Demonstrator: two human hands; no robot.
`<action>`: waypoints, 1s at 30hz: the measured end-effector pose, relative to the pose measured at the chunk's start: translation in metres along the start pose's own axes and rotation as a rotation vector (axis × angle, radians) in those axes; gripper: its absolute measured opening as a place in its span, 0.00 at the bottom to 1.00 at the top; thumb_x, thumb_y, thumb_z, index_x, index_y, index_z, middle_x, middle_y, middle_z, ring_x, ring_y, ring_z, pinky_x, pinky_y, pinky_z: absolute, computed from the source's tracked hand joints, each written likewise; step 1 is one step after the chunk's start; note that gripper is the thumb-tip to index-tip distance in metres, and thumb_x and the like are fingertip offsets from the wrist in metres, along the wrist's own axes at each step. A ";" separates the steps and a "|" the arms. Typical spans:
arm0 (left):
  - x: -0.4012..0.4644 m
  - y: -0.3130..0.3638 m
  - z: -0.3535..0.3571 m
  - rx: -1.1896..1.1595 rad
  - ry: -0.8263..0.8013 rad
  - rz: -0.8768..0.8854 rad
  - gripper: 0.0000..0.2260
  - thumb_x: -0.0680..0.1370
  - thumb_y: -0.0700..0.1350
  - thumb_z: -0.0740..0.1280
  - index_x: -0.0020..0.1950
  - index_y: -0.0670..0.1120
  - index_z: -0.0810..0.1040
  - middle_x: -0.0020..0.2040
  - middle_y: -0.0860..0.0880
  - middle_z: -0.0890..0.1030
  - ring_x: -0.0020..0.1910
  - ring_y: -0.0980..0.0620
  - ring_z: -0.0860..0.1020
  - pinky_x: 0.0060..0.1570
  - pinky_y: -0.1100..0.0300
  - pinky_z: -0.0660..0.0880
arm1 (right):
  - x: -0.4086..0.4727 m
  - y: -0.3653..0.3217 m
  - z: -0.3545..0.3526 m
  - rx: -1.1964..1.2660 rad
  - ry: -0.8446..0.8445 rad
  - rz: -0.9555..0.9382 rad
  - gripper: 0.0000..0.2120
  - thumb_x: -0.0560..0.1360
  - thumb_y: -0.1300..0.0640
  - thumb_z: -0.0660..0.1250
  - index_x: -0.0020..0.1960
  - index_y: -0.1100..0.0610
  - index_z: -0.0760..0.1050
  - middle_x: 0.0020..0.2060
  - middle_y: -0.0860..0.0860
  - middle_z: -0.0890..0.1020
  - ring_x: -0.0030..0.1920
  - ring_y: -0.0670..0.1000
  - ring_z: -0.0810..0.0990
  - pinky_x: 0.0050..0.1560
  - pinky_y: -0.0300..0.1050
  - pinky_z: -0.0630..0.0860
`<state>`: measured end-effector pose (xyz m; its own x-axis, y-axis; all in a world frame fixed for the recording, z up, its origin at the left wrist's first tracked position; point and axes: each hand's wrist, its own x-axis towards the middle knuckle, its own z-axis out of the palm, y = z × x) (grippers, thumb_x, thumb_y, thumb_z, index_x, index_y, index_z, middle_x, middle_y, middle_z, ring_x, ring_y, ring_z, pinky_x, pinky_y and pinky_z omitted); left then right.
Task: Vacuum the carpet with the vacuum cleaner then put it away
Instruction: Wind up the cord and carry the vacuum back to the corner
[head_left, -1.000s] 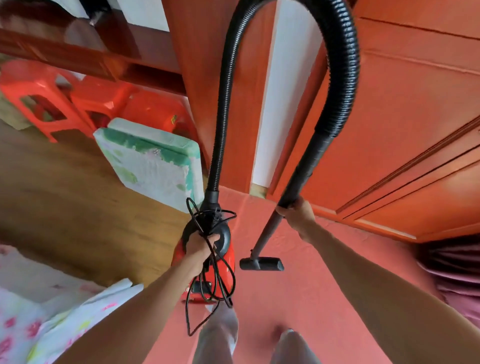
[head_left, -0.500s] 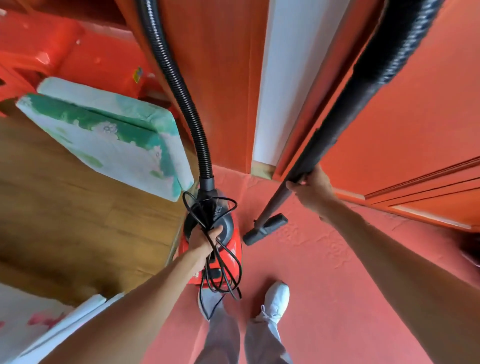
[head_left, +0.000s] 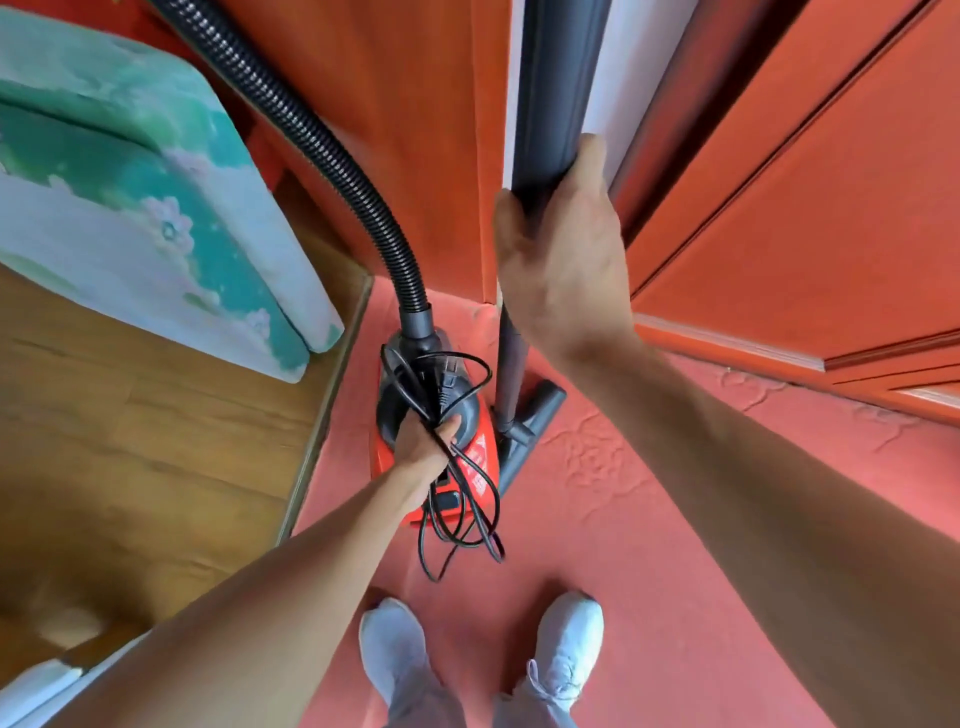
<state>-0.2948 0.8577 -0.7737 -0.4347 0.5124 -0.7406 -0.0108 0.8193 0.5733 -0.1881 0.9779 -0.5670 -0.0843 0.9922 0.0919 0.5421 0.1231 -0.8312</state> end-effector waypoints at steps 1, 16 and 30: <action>0.008 -0.002 0.003 0.002 -0.016 0.002 0.16 0.77 0.41 0.69 0.63 0.39 0.75 0.57 0.38 0.81 0.58 0.38 0.79 0.57 0.49 0.75 | -0.001 0.005 0.007 0.007 0.011 -0.009 0.10 0.77 0.55 0.59 0.51 0.53 0.57 0.43 0.56 0.77 0.44 0.60 0.75 0.40 0.48 0.67; 0.054 0.011 -0.037 0.413 -0.085 -0.015 0.33 0.63 0.55 0.78 0.61 0.40 0.73 0.56 0.47 0.81 0.54 0.46 0.80 0.55 0.56 0.76 | -0.033 0.050 0.087 -0.067 -0.133 0.149 0.17 0.76 0.46 0.68 0.50 0.50 0.60 0.42 0.51 0.76 0.47 0.60 0.77 0.38 0.45 0.61; 0.004 0.026 -0.054 0.405 -0.044 0.017 0.27 0.74 0.43 0.70 0.70 0.39 0.66 0.60 0.43 0.78 0.54 0.47 0.76 0.45 0.59 0.69 | -0.058 0.050 0.076 -0.077 -0.180 0.331 0.19 0.69 0.46 0.74 0.51 0.49 0.67 0.40 0.46 0.76 0.43 0.52 0.76 0.41 0.42 0.67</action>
<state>-0.3454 0.8668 -0.7425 -0.3926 0.5299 -0.7517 0.3556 0.8412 0.4073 -0.2195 0.9247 -0.6555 -0.0361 0.9598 -0.2784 0.6255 -0.1956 -0.7553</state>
